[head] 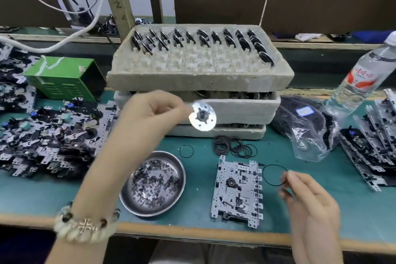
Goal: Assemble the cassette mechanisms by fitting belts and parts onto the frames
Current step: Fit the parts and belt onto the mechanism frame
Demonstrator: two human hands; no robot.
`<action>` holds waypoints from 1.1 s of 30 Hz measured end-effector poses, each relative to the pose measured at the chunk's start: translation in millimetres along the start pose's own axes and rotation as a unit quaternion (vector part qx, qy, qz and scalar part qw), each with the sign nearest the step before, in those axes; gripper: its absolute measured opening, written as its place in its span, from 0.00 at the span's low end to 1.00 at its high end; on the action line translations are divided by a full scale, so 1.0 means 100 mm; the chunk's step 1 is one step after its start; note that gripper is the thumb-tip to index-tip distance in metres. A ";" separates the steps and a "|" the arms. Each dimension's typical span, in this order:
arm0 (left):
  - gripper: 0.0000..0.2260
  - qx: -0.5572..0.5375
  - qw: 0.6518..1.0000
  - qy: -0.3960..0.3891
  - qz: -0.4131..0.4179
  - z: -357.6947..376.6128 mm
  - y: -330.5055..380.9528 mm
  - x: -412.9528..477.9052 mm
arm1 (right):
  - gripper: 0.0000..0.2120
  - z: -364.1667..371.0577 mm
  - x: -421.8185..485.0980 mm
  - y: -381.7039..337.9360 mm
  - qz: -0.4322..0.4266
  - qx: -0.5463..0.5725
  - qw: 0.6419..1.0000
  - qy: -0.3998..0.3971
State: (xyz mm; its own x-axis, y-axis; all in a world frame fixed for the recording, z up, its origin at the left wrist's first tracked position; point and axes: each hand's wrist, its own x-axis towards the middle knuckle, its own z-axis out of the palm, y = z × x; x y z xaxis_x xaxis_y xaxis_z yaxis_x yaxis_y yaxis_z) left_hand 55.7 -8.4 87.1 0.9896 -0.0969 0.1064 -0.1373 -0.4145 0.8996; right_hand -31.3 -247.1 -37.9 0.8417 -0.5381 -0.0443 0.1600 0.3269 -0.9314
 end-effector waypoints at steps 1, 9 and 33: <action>0.07 -0.043 0.998 -0.043 -0.018 0.15 -0.07 -0.14 | 0.06 0.03 -0.03 -0.08 0.016 0.034 0.999 -0.026; 0.12 -0.207 0.975 -0.061 -0.050 0.75 -0.47 -0.59 | 0.19 0.36 -0.28 -0.43 0.064 -0.017 0.988 -0.139; 0.09 0.148 0.921 0.024 0.359 0.87 -0.76 -0.54 | 0.11 0.16 0.24 -0.49 0.258 -0.102 0.870 -0.409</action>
State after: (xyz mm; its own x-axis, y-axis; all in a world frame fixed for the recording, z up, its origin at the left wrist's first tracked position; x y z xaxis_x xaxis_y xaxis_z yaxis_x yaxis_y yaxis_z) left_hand 8.4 -50.6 -23.6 0.6393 -0.4049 0.6537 -0.7555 -0.4893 0.4358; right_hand -10.5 -263.4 12.3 0.8733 0.3985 -0.2803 -0.3715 0.1723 -0.9123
